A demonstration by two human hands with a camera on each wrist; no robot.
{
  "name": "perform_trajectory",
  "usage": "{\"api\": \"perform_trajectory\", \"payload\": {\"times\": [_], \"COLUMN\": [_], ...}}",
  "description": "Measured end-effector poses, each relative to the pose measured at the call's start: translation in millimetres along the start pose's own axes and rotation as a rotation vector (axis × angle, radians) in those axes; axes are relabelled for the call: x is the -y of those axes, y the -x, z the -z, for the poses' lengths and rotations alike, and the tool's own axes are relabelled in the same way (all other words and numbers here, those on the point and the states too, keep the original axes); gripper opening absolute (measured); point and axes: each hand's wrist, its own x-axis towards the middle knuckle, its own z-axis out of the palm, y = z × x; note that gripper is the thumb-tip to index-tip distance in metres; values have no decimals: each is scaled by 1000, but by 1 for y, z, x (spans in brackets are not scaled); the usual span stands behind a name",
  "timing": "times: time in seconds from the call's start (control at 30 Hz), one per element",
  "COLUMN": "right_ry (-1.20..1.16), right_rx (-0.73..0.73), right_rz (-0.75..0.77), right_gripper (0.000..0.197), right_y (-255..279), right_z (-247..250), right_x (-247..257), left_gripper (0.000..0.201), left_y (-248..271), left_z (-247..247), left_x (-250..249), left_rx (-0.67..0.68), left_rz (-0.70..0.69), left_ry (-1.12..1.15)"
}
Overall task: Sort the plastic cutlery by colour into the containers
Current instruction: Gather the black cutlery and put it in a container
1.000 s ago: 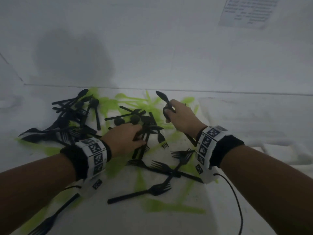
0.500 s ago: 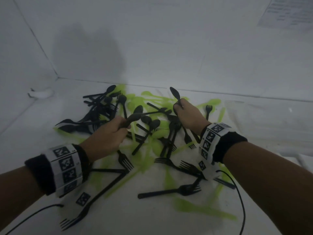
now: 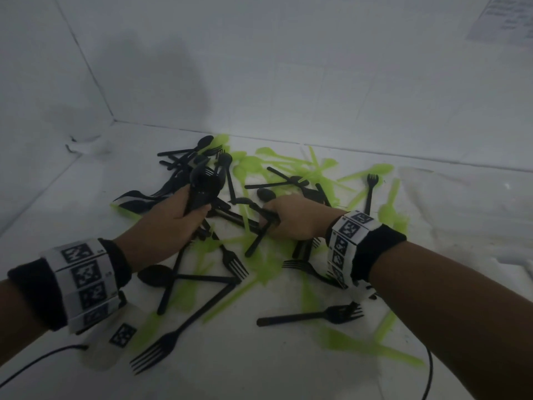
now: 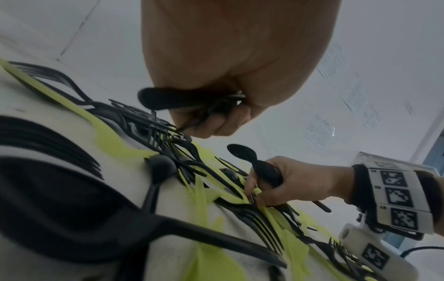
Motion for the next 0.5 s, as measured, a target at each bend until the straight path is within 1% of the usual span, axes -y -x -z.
{"api": "perform_trajectory", "payload": {"times": [0.07, 0.13, 0.27, 0.33, 0.4, 0.43, 0.47, 0.5], "right_ry": [59, 91, -60, -193, -430, -572, -695, -766], "right_rx": [-32, -98, -331, -458, -521, -510, -479, -449], "right_rz": [25, 45, 14, -17, -21, 3, 40, 82], "right_gripper": [9, 9, 11, 8, 9, 11, 12, 14], "right_y": [0, 1, 4, 4, 4, 2, -1, -4], "right_z": [0, 2, 8, 12, 15, 16, 15, 12], "right_x": [5, 9, 14, 22, 36, 44, 52, 59], "left_gripper": [8, 7, 10, 19, 37, 44, 45, 41], "left_y": [4, 8, 16, 21, 27, 30, 34, 38], "left_z": [5, 9, 19, 27, 37, 42, 48, 54], "left_x": [2, 4, 8, 9, 13, 16, 19, 24], "left_rx": [0, -4, -33, -39, -14, -9, -13, -15], "left_rz": [-12, -14, 5, -6, -4, 2, 3, 3], "left_ry": [-41, -66, -103, -139, -197, -243, -290, -334]}}
